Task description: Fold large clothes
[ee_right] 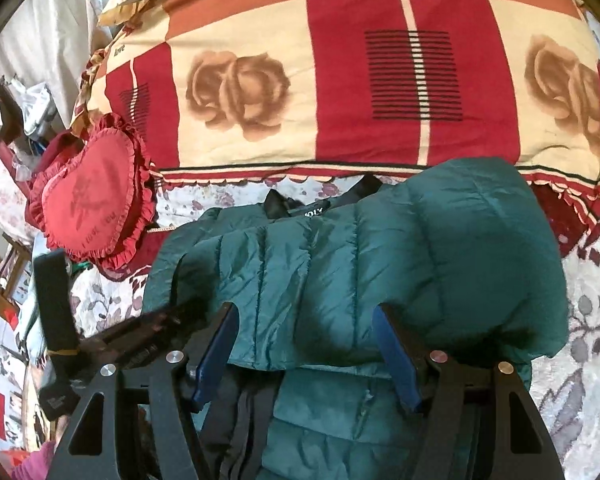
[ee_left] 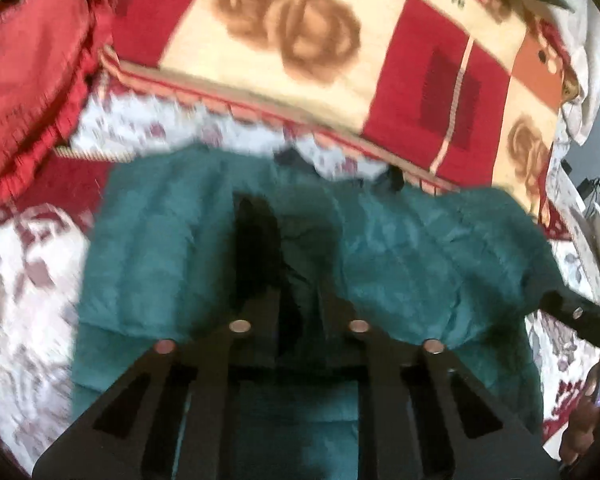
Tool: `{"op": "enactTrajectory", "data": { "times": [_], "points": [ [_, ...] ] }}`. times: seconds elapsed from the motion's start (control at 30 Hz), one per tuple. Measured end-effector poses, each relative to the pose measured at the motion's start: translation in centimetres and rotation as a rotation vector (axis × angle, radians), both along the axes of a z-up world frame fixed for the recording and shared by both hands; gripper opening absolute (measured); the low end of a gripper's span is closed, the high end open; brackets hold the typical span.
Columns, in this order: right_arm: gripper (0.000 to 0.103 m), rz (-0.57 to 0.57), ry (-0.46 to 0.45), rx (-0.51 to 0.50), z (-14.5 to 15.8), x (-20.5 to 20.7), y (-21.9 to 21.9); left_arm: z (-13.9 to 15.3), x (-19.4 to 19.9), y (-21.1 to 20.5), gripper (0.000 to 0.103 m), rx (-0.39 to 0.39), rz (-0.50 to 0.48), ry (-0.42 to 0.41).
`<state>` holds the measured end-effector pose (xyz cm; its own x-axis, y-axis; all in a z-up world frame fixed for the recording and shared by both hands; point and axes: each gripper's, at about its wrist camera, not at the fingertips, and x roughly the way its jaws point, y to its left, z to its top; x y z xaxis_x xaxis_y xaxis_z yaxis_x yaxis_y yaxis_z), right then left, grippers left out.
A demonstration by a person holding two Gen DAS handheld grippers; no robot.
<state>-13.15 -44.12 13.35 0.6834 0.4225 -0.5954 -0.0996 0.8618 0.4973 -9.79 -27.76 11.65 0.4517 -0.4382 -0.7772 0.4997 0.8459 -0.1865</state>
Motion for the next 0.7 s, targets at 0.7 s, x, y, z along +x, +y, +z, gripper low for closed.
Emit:
{"op": "enactTrajectory", "data": {
  "times": [0.7],
  "points": [
    [0.067,-0.090,0.048,-0.013,-1.9,3.1,-1.0,-0.3,5.5,8.2,0.007,0.003,0.188,0.012]
  ]
}}
